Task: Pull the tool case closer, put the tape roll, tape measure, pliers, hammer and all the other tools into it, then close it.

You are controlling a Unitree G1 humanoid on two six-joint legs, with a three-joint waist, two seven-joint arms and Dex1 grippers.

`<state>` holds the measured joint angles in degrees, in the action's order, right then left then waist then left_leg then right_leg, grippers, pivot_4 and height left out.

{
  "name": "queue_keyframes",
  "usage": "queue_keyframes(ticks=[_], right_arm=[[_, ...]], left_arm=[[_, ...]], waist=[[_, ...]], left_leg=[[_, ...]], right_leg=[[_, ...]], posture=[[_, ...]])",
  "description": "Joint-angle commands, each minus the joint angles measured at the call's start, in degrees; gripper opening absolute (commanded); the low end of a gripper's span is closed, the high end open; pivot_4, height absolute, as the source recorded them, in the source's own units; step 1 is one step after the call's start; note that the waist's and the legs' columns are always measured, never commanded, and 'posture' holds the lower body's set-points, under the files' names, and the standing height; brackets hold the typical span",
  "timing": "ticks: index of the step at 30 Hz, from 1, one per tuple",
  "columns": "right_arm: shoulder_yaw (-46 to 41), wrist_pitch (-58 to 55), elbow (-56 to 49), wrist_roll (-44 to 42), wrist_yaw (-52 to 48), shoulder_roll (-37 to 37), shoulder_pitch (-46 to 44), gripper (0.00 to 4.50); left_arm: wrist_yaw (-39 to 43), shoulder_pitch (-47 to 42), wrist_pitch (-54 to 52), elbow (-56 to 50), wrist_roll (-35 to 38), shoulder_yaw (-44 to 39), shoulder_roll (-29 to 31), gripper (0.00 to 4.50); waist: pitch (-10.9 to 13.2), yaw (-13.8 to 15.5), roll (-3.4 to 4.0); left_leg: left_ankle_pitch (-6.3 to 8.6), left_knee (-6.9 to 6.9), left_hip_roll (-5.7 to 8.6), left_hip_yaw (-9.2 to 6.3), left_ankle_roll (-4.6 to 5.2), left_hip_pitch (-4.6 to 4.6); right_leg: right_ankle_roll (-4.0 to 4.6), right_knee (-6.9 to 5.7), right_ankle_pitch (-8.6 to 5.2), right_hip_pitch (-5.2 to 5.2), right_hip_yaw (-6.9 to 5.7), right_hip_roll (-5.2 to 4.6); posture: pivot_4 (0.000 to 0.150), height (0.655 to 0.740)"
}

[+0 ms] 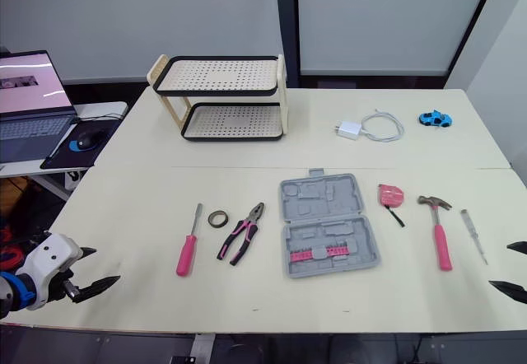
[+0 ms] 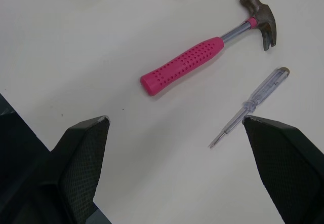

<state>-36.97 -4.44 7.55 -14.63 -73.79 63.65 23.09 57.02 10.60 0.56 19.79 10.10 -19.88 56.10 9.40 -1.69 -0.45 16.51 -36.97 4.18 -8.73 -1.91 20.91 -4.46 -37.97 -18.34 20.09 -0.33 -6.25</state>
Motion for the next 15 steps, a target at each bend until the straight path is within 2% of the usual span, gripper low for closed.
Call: queue_keyframes(ticks=[1, 15], right_arm=[[-2.3, -0.6, -1.9, -0.4, 0.7, -0.5, 0.3, 4.50], [-1.4, -1.6, -2.4, 0.1, 2.8, -0.4, -1.5, 4.50]], left_arm=[[-0.1, -0.6, -0.8, -1.1, 0.3, -0.1, -0.1, 4.47], [-2.6, -1.8, -0.1, -0.1, -1.3, 1.7, -0.7, 4.47]], waist=[[0.0, 0.0, 0.00], [0.0, 0.0, -0.01]], left_leg=[[0.00, 0.00, 0.00, 0.00, 0.00, 0.00], [0.00, -0.01, 0.00, -0.01, 0.00, 0.00]], right_leg=[[0.00, 0.00, 0.00, 0.00, 0.00, 0.00], [0.00, 0.00, 0.00, 0.00, 0.00, 0.00]], posture=[[0.150, 0.7400], [0.150, 0.7400]])
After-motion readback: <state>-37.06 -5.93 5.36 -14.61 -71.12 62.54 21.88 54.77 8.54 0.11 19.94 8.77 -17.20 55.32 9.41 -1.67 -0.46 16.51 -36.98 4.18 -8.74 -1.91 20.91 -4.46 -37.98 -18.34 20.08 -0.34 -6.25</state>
